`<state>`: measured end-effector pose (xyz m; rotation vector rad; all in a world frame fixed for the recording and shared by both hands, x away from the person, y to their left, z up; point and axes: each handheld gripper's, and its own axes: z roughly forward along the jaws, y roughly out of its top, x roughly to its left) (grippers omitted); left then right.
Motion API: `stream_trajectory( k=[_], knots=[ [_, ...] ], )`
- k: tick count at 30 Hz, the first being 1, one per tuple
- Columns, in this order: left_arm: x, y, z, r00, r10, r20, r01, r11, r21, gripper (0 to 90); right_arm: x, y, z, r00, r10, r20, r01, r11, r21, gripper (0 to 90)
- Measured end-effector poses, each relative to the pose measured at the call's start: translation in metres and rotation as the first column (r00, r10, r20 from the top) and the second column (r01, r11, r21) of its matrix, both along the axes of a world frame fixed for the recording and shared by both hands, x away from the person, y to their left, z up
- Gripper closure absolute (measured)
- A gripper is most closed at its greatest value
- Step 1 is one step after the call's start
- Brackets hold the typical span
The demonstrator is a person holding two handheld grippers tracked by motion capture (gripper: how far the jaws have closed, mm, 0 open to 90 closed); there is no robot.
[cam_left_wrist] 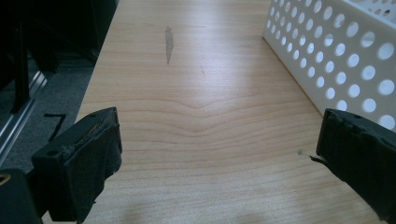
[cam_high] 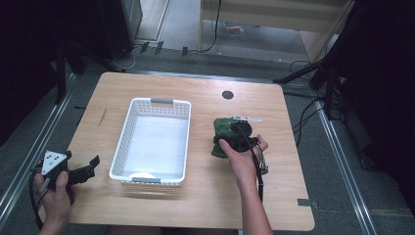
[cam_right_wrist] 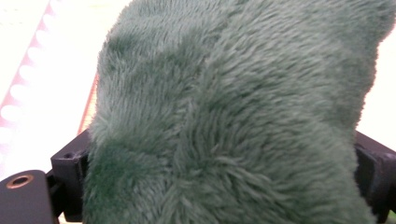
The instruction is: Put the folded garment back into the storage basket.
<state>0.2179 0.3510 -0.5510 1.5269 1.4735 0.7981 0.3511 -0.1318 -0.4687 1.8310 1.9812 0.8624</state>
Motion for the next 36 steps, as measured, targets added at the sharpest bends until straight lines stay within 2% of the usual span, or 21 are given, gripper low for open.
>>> stream_trajectory(
  k=[8, 36],
  knots=[
    [0.0, 0.0, 0.0, 1.0, 0.0, 0.0, 0.0, 1.0, 0.0, 1.2, -0.001, 0.012, 0.015, 0.9994, 0.01, 0.032, -0.01, 1.0, 0.009, 8.3],
    [0.001, 0.0, 0.0, 1.0, 0.001, -0.001, -0.001, 1.0, -0.005, 1.2, 0.005, 0.067, 0.046, 0.9986, 0.047, 0.023, -0.048, 0.999, 0.018, 7.9]
  ],
)
